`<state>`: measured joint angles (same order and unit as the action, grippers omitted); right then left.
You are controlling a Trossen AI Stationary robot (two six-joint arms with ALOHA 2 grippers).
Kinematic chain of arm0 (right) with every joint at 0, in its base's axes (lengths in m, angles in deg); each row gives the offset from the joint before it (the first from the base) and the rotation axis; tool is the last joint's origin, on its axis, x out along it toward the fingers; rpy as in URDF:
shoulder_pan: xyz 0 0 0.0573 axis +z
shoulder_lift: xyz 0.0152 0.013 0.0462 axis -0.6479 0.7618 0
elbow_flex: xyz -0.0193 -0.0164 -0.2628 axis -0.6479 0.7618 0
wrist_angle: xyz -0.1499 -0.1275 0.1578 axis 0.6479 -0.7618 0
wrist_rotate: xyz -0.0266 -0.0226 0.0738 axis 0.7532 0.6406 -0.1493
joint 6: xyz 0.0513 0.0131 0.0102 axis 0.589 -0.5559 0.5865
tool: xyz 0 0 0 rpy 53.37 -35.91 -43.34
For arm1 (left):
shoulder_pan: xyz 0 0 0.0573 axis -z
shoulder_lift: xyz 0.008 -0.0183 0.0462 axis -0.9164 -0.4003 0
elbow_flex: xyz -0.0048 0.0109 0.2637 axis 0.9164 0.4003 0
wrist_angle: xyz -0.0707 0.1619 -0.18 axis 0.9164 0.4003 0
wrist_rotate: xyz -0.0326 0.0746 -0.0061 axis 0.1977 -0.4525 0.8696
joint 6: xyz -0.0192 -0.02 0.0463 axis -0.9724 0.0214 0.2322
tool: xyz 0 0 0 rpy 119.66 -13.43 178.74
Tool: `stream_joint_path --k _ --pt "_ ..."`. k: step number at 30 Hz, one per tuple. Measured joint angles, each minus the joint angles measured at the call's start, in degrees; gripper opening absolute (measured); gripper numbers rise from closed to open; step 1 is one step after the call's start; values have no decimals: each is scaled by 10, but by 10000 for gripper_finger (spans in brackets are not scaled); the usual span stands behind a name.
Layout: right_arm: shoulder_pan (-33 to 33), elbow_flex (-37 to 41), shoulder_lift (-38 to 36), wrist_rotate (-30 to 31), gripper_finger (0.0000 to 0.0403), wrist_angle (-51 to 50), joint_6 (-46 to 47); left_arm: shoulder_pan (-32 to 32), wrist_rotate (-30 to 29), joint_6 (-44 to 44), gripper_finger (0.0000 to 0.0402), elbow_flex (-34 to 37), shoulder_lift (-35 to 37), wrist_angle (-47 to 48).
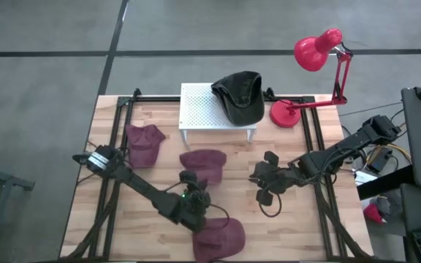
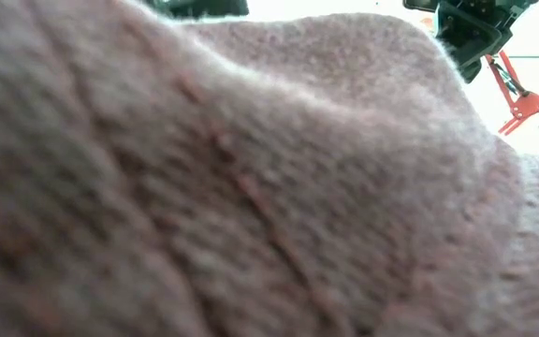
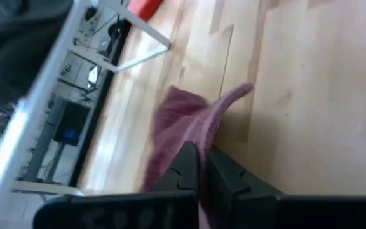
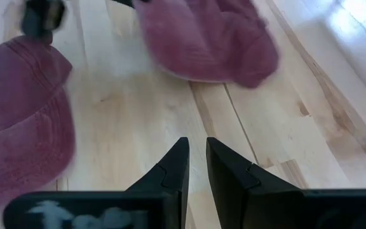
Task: Pick & Place hat
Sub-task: Put the top right red cap on the shelf
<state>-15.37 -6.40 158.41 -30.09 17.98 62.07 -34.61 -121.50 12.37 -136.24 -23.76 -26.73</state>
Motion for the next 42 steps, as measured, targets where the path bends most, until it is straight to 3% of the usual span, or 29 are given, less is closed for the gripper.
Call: stream_joint_path --k 10,15,26,32,37,42 --pt "0 0 0 0 52 -4 1 41 -71 -4 4 -138 0 131" --pt "0 0 0 0 52 -20 0 50 -132 54 4 -184 0 156" --pt "0 1 0 0 52 -36 1 58 -206 184 4 -300 0 252" --pt "0 1 0 5 52 -36 -5 50 -226 164 4 -368 3 392" --pt "0 1 0 36 52 -33 -6 7 -208 20 4 -377 15 553" --pt "0 1 0 72 52 -31 0 -53 -212 66 4 -337 40 545"
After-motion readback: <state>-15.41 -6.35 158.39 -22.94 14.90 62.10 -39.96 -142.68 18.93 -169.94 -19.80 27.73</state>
